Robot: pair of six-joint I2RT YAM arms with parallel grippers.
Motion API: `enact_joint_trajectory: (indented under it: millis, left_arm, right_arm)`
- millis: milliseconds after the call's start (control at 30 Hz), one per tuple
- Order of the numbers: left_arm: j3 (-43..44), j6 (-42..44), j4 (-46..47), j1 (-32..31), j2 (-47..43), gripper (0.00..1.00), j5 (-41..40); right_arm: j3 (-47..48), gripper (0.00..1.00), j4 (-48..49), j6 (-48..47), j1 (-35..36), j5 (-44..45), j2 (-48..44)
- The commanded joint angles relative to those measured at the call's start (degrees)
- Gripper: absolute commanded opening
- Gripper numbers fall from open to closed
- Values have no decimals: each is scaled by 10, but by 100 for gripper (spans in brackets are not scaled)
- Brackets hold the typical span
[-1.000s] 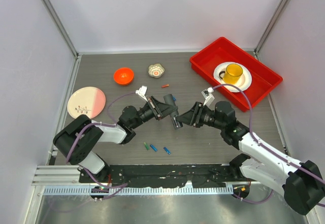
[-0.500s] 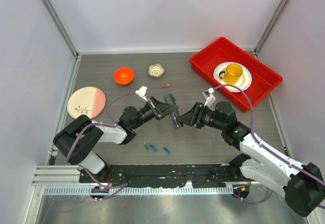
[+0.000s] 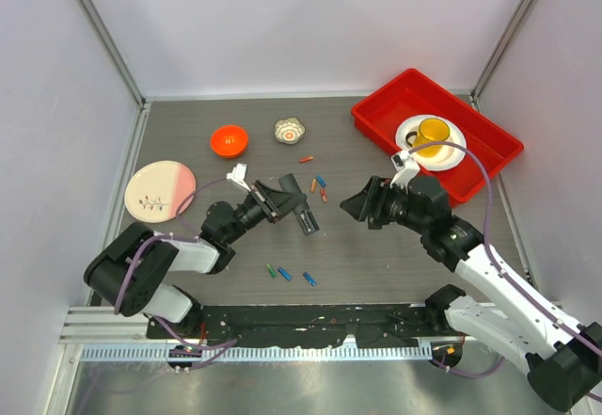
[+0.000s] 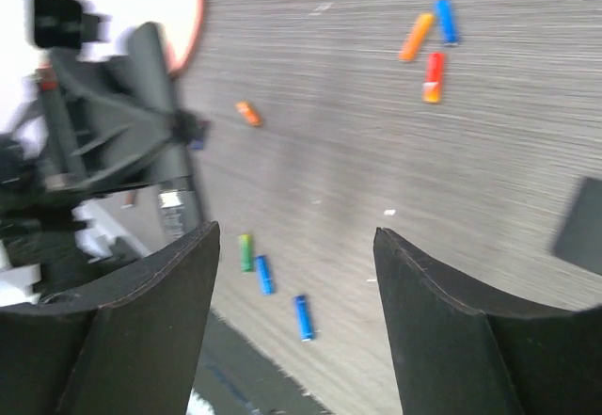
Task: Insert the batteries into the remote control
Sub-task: Load the battery into the remote control, then pick up the battery from the center of the board.
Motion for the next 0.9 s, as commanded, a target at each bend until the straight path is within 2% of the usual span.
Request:
enact_joint_trajectory:
  millis: [0,67,200,233,400,533,667,800,867]
  left_arm:
    - [-33,-29,149,37,-51,0,40]
    - [-51,-41,135,55,-62,0,56]
    - [-86,-49,89,71,-111,0,71]
    - [-91,-45,79,77,-122,0,77]
    - [-91,-27,-5,92,-187,0,95]
    - [-86,-12,-68,105,-244,0,101]
    - [-87,-10,-91,115,-266,0,103]
    - [-90,-11,-95,120,-276,0,102]
    - [-88,-9,-94,121,-275,0,103]
  right_arm:
    - [20,68,-62,-78,-2,175,51]
    - [23,64,-53,-96,-2,198,97]
    - [52,62,-2,-107,12,220,166]
    - [67,62,-3,-116,16,224,207]
    - [212,61,-37,-175,43,266,350]
    - [302,61,-11,-208,43,266,452]
    - [450,60,-30,-253,42,274,592]
    - [543,71,-40,-244,43,260,717]
    - [563,82,-20,-234,42,262,739]
